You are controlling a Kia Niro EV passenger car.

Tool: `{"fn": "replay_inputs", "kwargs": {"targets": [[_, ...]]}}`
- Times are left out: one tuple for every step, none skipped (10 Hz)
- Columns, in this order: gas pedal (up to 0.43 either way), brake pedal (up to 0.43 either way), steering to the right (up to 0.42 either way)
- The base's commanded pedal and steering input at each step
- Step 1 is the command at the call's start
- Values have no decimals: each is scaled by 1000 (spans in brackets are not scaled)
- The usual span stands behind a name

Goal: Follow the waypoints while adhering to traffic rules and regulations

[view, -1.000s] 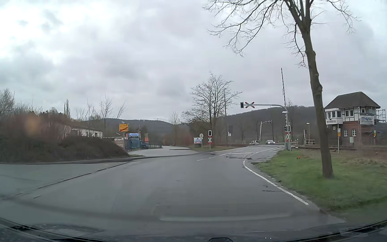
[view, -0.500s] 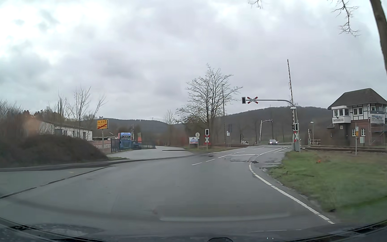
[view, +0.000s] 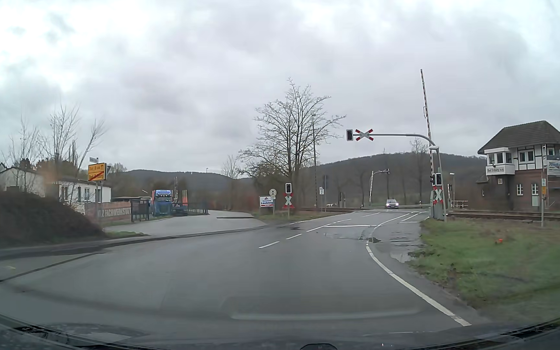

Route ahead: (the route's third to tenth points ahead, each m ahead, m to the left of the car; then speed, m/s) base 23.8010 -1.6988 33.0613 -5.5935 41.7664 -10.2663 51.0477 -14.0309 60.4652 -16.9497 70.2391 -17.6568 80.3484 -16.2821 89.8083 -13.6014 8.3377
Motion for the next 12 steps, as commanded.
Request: {"fn": "replay_inputs", "kwargs": {"targets": [[110,0,36],[98,0,36],[98,0,36],[98,0,36],[98,0,36],[98,0,36],[110,0,36],[130,0,38],[138,0,46],[138,0,51],[138,0,51],[138,0,52]]}}
